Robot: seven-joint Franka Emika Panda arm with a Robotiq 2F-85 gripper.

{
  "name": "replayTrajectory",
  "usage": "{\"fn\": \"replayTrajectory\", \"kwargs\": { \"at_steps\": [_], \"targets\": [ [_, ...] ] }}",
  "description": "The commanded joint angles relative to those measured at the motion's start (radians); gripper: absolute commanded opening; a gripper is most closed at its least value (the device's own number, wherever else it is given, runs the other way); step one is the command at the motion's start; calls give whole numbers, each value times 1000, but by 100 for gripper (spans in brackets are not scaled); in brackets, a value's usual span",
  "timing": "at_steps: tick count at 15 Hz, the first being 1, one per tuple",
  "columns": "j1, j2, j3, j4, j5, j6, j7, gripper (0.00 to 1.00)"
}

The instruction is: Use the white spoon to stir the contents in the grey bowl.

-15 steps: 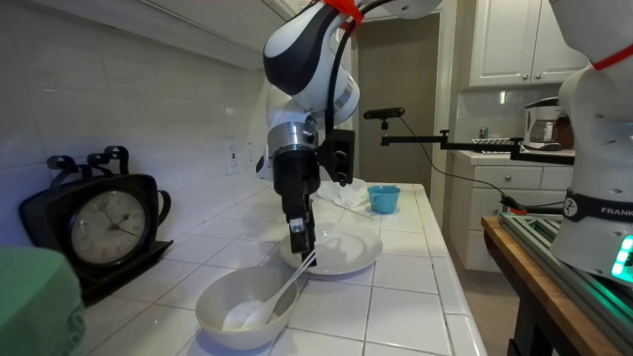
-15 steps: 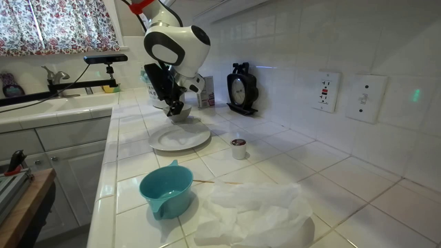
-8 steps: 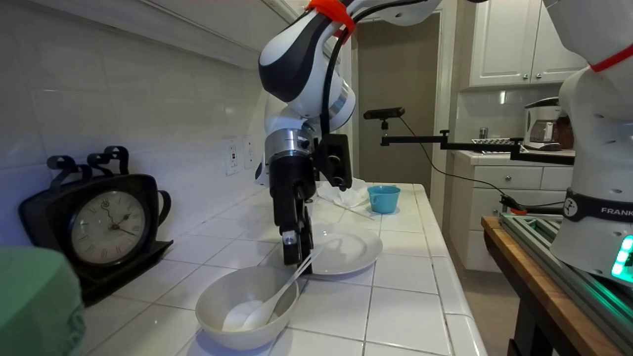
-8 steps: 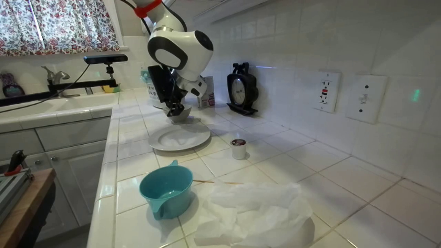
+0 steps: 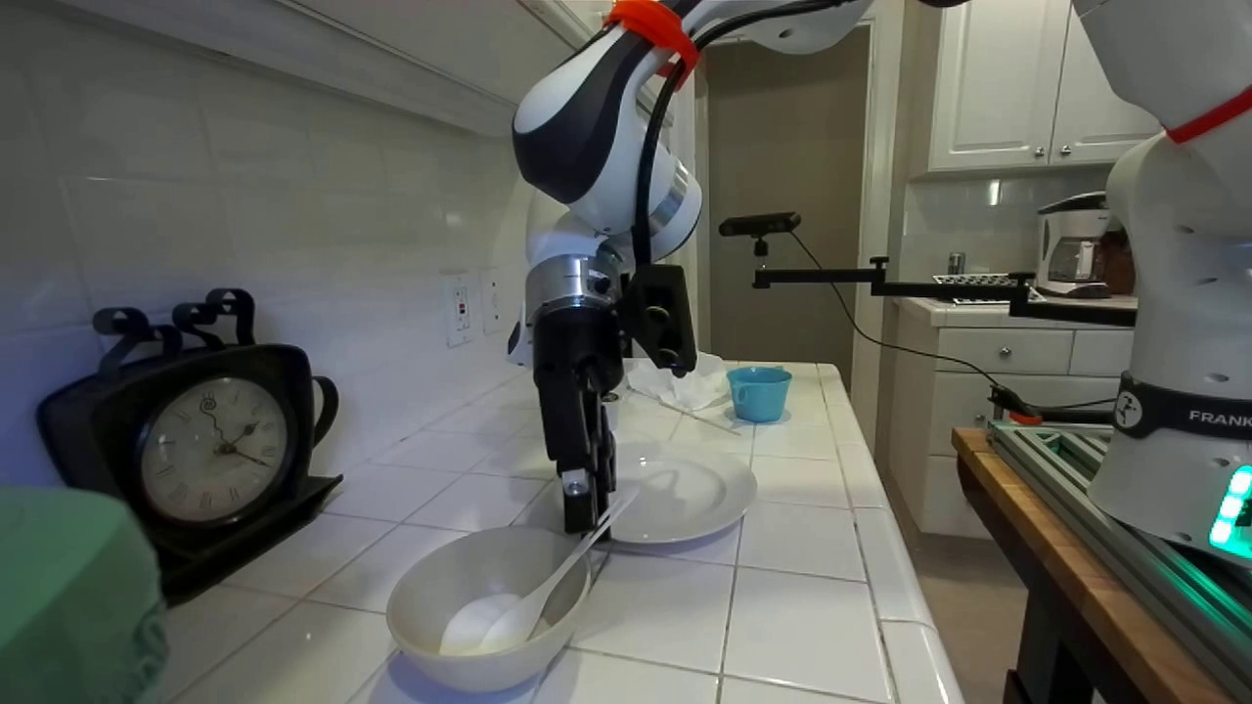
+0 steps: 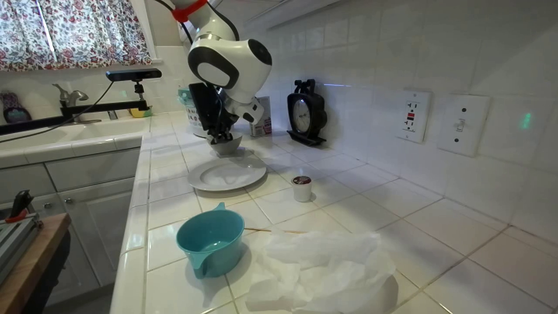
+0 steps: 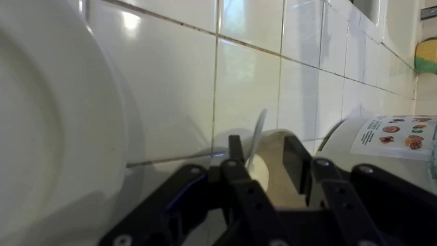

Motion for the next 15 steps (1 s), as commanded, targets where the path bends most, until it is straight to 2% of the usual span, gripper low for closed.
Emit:
{"fn": "replayTrajectory", "kwargs": {
  "at_steps": [1,3,4,8,10,11,12,14,15],
  "targets": [
    [-14,8,7,16,21,-35,21,31],
    [-15,4,7,12,22,-46,26,26],
    [-15,1,6,9,22,-51,29,30],
    [-17,-15,4,-4,23,-66,36,32],
    [-18,-20,1,-8,23,-72,38,26],
    [-20,-22,-1,-10,25,-75,37,19],
    [-21,-24,-2,-11,25,-77,37,6],
    [-23,-27,-6,-13,26,-81,37,5],
    [-25,-27,-7,-13,26,-84,36,0]
  ]
}}
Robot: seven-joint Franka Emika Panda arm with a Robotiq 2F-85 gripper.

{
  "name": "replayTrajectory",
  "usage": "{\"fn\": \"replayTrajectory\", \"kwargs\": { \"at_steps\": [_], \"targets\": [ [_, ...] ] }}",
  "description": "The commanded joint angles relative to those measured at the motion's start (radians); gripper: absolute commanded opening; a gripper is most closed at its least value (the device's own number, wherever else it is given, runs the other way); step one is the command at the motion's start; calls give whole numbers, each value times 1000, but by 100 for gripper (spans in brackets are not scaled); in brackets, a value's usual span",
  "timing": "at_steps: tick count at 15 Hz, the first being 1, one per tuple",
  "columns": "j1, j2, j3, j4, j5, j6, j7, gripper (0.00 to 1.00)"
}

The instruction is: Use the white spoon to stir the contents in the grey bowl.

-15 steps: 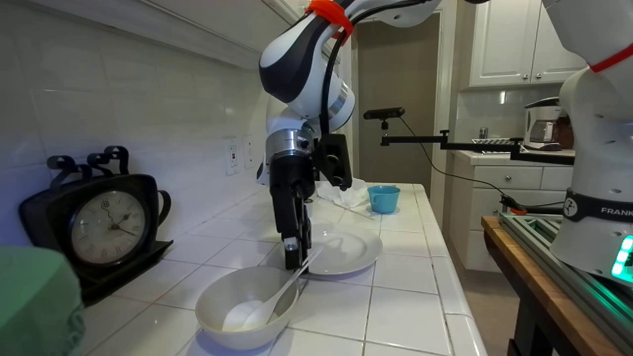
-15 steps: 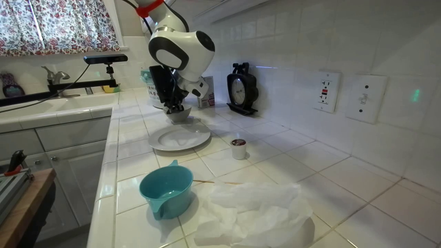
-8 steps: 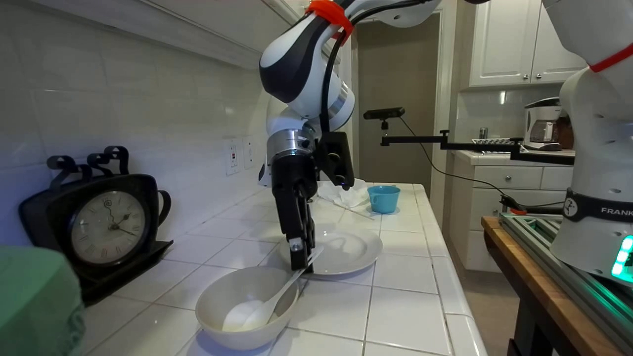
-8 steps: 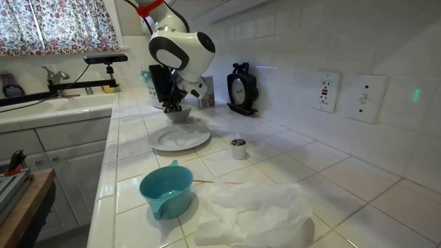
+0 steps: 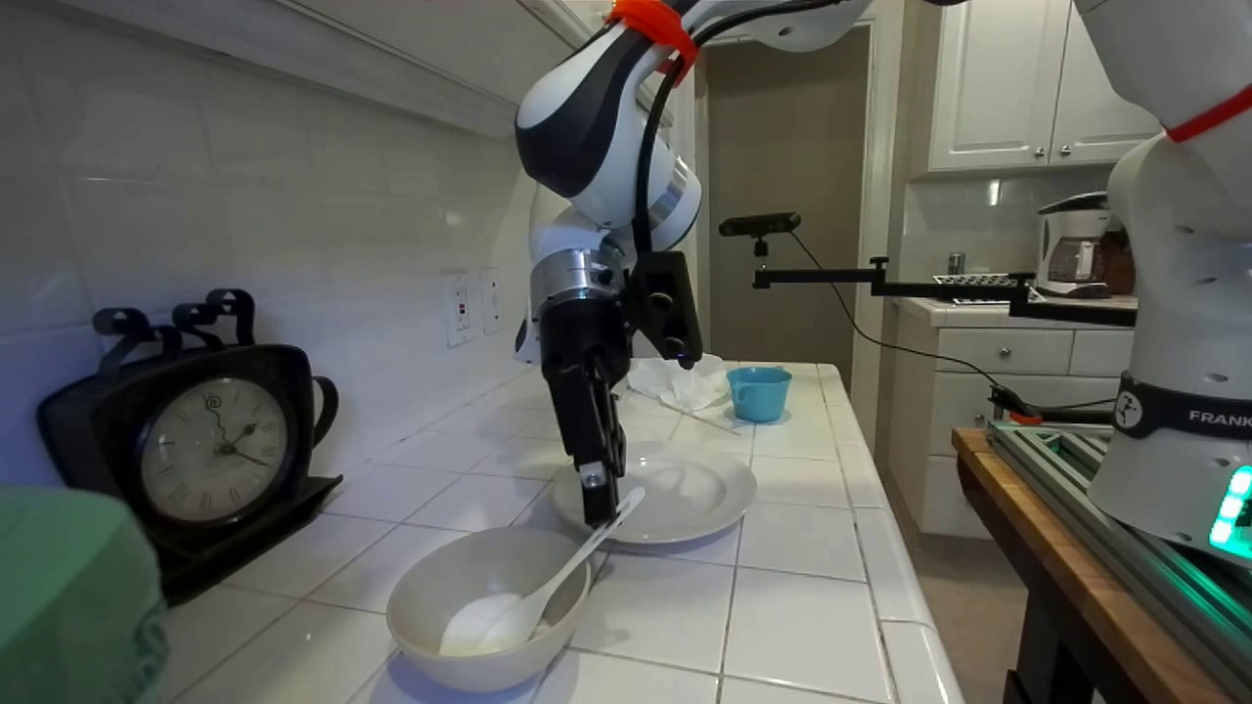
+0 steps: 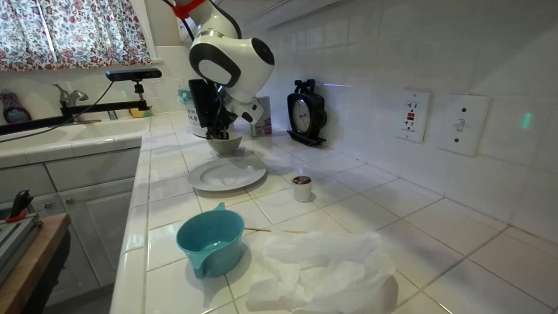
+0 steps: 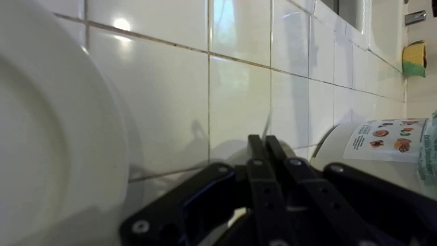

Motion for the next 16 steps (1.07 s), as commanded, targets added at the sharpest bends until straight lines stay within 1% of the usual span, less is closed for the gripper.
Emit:
{"fn": "replayTrajectory", "kwargs": {
  "at_steps": [1,6,10,16],
  "targets": [
    [-14,-17,1,-13,26,-21,8,0],
    [-16,-16,3,-14,30,-24,4,1],
    [-10,-38,13,-18,51,-4,-29,1],
    [22,-112,3,-27,-7,18,-25,1]
  ]
}}
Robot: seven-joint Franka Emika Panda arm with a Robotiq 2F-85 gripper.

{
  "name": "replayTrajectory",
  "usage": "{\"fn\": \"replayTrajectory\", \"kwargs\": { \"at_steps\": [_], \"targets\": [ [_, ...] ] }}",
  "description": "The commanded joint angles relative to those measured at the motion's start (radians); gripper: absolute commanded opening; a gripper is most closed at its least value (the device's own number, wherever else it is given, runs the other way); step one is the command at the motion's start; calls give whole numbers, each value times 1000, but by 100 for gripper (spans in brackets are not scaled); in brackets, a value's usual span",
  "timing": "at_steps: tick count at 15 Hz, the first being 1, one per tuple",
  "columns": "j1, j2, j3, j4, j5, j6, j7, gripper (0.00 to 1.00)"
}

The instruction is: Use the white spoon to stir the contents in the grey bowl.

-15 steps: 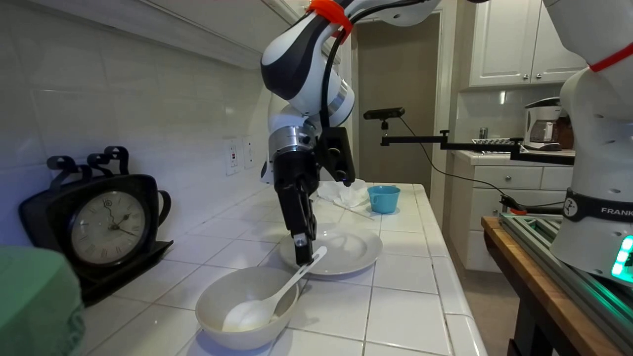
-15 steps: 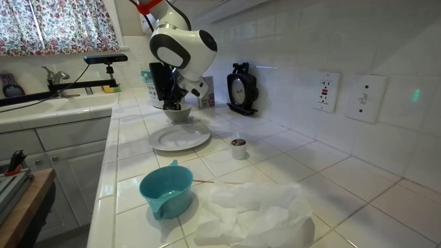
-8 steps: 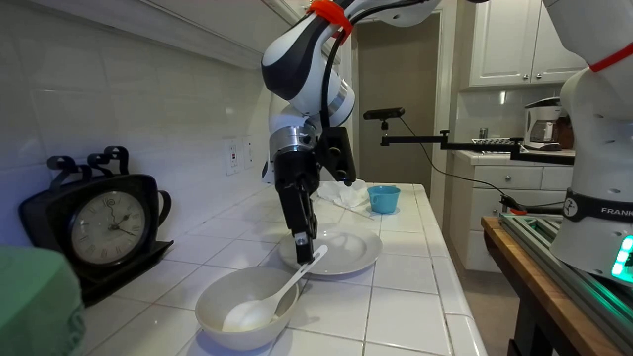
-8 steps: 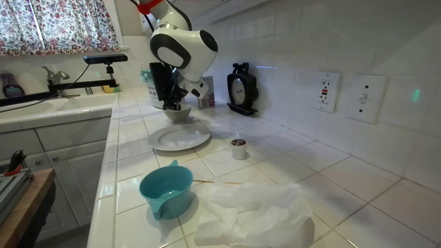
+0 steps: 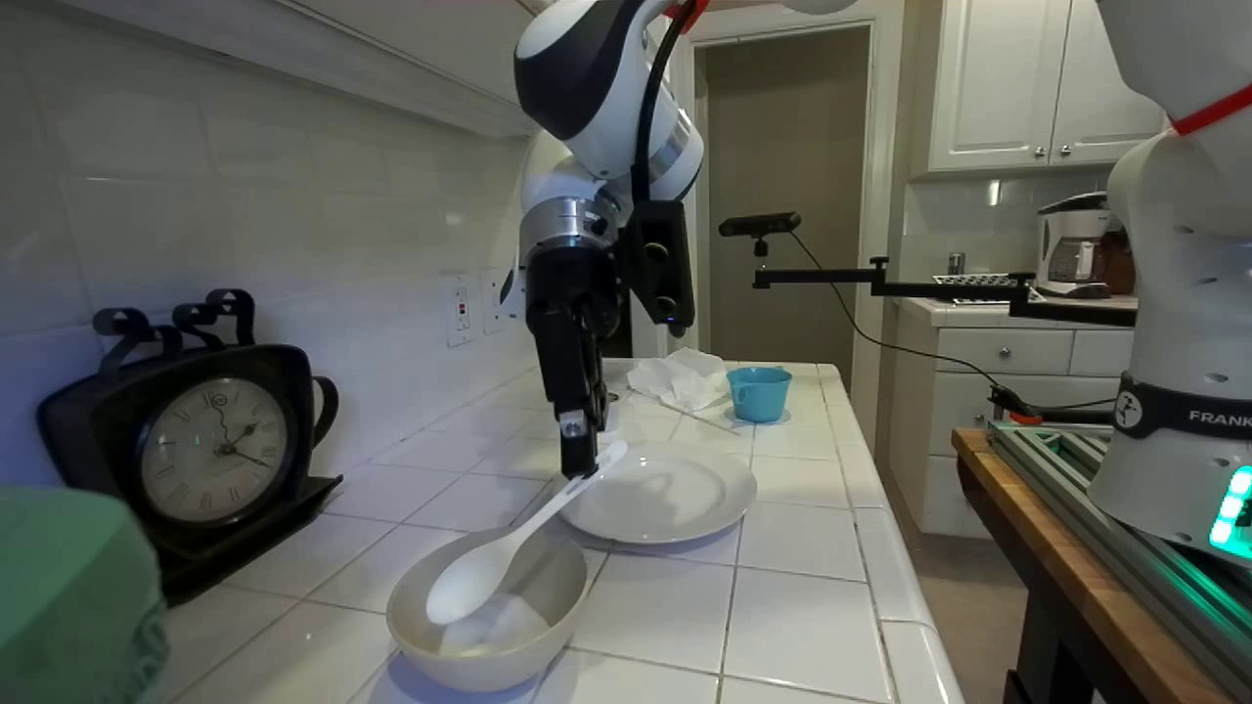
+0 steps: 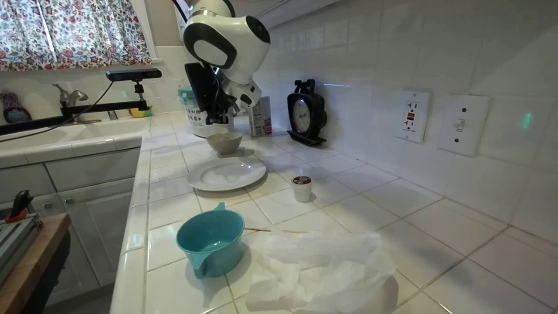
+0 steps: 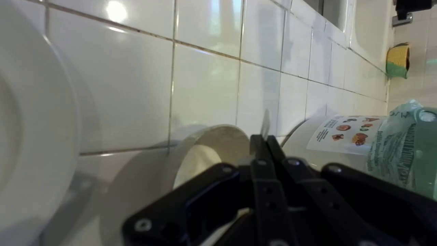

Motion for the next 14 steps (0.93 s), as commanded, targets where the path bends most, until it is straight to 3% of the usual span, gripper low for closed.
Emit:
{"fn": "replayTrajectory", "kwargs": {
  "at_steps": [1,14],
  "targets": [
    [20,-42,-11,-27,-40,31,-17,1],
    [47,-59,3,-44,-332,171,31,1]
  ]
}}
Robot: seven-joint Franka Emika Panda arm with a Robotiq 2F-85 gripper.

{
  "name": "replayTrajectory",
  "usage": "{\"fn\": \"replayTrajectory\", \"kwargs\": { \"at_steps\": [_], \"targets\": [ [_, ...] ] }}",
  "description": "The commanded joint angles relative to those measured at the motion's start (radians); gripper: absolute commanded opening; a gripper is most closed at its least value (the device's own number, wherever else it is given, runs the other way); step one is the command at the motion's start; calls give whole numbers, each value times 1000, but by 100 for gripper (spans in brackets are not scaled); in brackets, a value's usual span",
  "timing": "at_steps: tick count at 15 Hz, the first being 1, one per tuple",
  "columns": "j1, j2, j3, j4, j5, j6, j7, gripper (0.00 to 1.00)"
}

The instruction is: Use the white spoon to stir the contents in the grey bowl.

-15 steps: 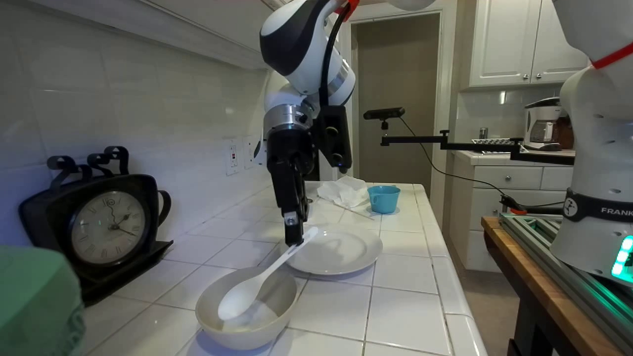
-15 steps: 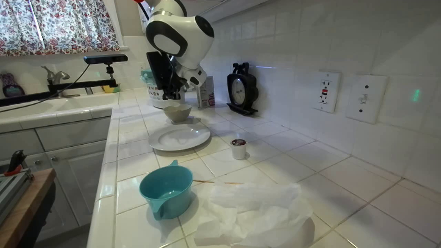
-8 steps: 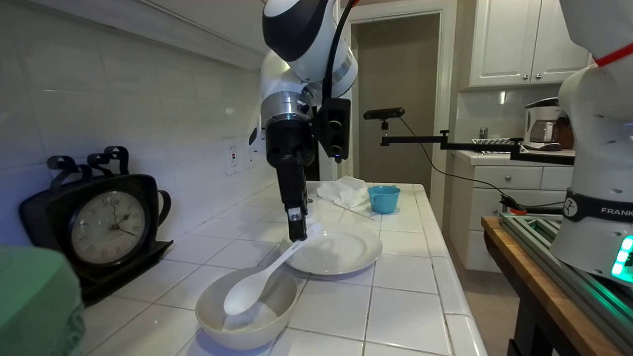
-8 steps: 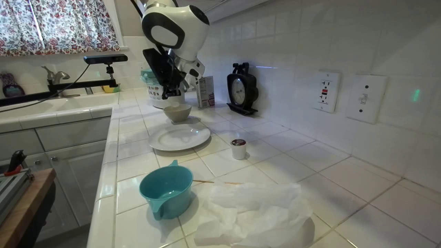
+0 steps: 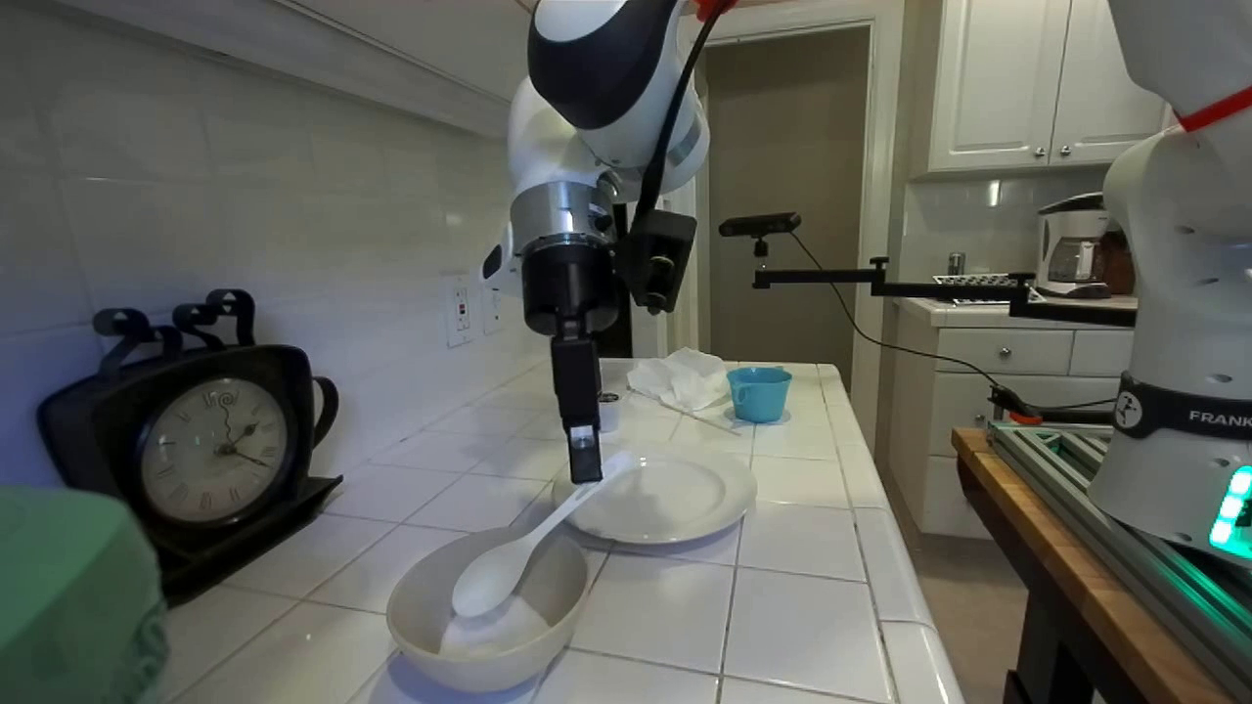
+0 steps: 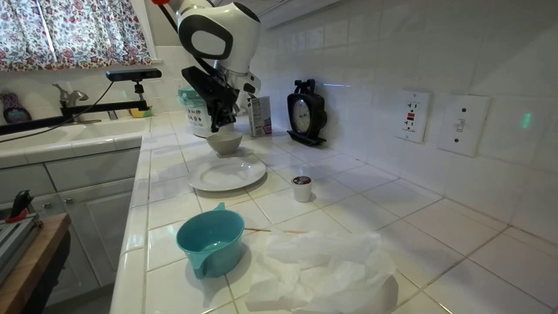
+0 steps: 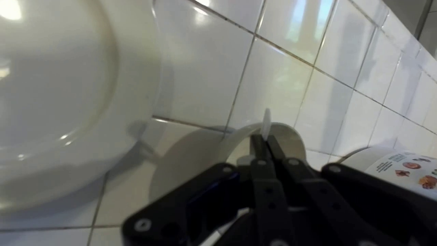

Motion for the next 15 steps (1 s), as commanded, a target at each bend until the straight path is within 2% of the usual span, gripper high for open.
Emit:
{"fn": "replayTrajectory", "kwargs": {
  "at_steps": [1,8,15],
  "targets": [
    [5,-30,6,-29,-80,51,32,1],
    [17,-26,16,-34,-192,74,71,1],
    [24,-11,24,-20,-223,70,71,1]
  ]
}}
